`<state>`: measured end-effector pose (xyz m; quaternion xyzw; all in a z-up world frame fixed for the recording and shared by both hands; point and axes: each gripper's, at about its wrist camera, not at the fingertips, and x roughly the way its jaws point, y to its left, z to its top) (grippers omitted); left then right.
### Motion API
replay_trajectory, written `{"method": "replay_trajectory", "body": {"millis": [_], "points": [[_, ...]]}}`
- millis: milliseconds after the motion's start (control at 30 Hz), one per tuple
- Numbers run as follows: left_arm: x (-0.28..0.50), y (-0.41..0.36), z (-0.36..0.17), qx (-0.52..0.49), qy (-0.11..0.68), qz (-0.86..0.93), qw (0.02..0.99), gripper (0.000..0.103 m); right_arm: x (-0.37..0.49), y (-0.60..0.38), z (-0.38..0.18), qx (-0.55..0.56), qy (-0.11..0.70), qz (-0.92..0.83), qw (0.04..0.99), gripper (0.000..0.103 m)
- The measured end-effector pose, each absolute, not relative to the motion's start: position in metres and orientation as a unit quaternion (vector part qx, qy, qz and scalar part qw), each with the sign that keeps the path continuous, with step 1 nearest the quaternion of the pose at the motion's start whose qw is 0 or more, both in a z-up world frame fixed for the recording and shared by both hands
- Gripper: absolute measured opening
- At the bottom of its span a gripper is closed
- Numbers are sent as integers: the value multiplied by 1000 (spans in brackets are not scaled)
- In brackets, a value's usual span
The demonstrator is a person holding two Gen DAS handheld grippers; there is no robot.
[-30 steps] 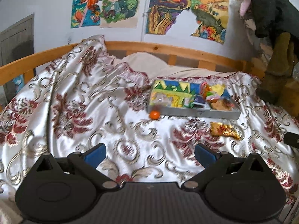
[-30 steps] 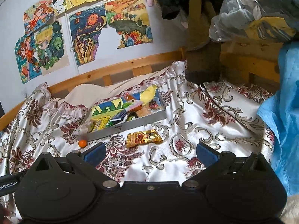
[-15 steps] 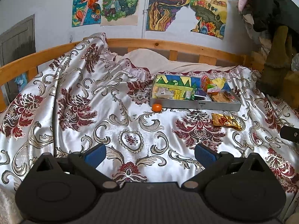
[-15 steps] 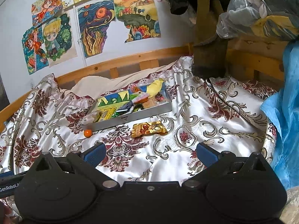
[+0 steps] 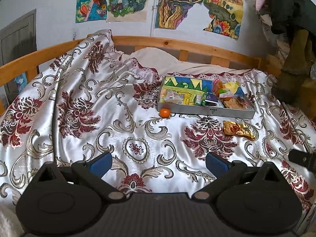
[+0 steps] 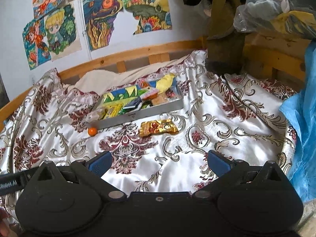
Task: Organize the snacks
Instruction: 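Lift both tools away from the tray back over the remaining snacks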
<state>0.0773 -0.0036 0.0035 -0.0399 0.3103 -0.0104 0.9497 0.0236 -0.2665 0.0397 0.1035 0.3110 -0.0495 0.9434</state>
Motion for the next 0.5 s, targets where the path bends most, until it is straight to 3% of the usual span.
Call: {"method": "replay_trajectory", "body": {"millis": [500], "points": [[146, -9, -7, -4, 336, -60, 940, 102, 72, -278, 20, 165, 374, -6, 913, 102]]}}
